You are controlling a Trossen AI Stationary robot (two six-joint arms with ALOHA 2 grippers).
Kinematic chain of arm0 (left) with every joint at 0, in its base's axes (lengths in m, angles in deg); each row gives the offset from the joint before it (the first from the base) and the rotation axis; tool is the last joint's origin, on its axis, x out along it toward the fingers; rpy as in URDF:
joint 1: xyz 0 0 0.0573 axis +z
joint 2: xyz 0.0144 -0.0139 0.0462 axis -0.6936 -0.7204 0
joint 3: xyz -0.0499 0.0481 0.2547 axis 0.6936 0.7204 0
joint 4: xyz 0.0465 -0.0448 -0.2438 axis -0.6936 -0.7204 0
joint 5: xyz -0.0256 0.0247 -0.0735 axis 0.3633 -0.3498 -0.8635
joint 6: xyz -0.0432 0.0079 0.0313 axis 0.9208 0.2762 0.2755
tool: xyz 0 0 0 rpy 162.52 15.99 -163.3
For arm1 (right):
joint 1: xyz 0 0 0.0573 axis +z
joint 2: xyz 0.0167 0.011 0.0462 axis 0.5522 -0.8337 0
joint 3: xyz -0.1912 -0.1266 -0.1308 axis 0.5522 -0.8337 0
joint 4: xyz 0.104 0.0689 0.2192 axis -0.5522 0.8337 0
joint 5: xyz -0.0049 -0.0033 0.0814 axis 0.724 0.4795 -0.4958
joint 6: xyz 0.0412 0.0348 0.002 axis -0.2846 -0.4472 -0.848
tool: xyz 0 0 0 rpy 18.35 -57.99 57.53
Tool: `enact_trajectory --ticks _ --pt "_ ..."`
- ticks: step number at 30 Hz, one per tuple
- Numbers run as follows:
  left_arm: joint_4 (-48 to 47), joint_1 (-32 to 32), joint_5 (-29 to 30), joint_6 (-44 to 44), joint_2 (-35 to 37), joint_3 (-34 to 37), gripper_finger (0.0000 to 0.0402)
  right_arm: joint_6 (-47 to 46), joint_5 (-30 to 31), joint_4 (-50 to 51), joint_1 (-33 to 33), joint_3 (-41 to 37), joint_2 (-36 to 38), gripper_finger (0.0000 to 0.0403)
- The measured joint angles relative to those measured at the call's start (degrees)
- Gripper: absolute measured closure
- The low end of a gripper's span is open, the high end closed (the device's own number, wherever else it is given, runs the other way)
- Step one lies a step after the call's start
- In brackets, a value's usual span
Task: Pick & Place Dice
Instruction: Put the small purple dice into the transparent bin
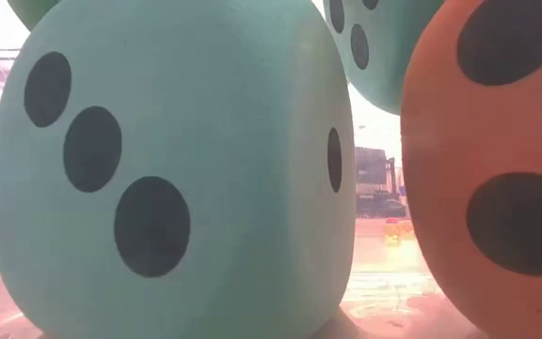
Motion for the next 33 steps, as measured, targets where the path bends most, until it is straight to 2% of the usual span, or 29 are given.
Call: enact_trajectory --ticks 3,7,11,18,25,33 --pt "-7.94 2.68 -2.33 9.86 0.04 0.0 0.0013 0.04 0.01 -1.06 -0.77 -0.04 0.0 0.006" --pt "-13.77 5.73 -6.59 18.03 0.04 0.0 0.0012 -0.05 0.07 -2.37 -1.33 -0.09 -0.02 0.006" --pt "-14.12 8.49 -10.35 22.47 0.07 2.35 0.0015 -0.61 0.2 -3.52 -1.6 -0.19 -0.02 0.006" --pt "-14.06 15.76 -17.42 32.97 0.07 10.55 0.0018 -0.66 0.2 -4.23 -1.66 -0.39 -0.04 0.006" --pt "-7.83 23.78 -24.13 34.83 0.07 17.73 0.0014 -0.66 0.18 -4.26 -1.66 -0.39 -0.08 0.006" --pt "-1.09 26.49 -26.33 34.72 0.04 22.68 0.0018 -0.42 0.16 -4.29 -1.64 -0.39 -0.09 0.006"
